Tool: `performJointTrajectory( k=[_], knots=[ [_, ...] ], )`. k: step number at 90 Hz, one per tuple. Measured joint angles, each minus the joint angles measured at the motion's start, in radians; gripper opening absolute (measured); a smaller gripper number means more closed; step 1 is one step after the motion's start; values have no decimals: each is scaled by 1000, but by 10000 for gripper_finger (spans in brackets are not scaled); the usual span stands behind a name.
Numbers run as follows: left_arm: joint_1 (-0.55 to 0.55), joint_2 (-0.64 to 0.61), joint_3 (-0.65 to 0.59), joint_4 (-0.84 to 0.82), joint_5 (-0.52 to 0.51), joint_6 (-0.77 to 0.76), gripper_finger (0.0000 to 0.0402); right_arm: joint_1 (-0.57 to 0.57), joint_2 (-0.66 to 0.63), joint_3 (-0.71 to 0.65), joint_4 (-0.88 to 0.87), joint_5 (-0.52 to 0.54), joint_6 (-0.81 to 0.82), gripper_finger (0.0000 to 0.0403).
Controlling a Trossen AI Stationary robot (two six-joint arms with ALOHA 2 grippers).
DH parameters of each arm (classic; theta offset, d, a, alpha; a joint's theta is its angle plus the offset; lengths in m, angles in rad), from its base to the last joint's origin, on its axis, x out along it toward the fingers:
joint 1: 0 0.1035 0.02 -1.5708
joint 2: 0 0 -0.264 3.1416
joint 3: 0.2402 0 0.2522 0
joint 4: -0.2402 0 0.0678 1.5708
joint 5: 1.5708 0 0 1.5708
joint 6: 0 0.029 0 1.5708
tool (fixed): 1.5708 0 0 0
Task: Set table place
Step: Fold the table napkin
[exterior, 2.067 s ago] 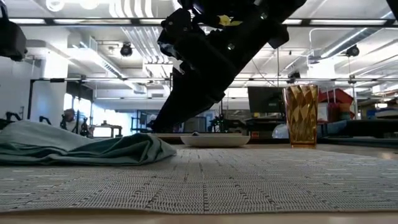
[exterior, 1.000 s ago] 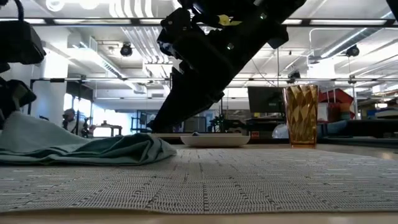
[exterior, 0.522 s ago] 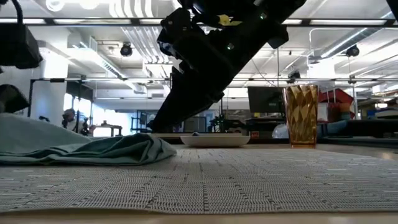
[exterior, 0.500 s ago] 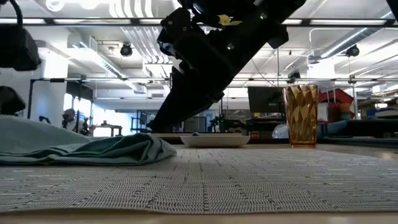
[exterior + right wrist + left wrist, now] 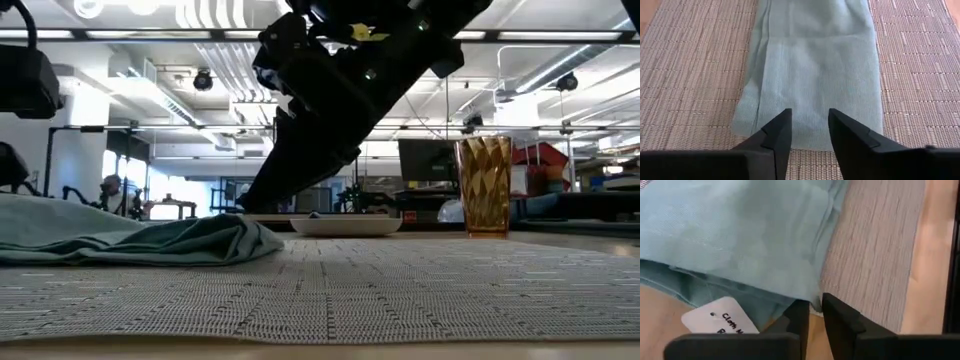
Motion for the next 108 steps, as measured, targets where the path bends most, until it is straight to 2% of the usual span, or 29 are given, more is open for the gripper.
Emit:
performJointTrajectory(
  k=[10,15,20,27,33,40,47,59,69,77,98,108],
  knots=[
    [-7,-11,9,-87,173,-89,19,0,0,0,-17,0,0,104],
    [-18,-17,28,-146,219,-118,14,0,0,0,-22,-1,-6,101],
    [-28,-28,65,-213,223,-122,7,0,-1,3,-40,0,-8,98],
    [-30,-44,134,-286,130,-94,2,0,-1,14,-55,0,-7,95],
    [-29,-57,180,-300,-51,-22,3,0,-1,24,-49,0,-7,91],
    [-27,-60,197,-240,-296,101,4,0,-1,26,2,-1,-3,86],
    [-10,-42,178,-162,-426,216,2,0,13,25,115,0,25,81],
    [36,11,94,-43,-445,268,2,0,91,26,317,1,43,69],
    [53,67,8,92,-442,267,1,-3,162,24,382,2,26,57],
    [54,106,-32,150,-418,239,1,-6,181,24,356,4,26,47],
    [53,169,-83,140,-349,131,1,-8,166,28,208,14,-18,25],
    [52,177,-84,139,-341,107,1,-8,160,28,191,16,-17,24]
  ],
)
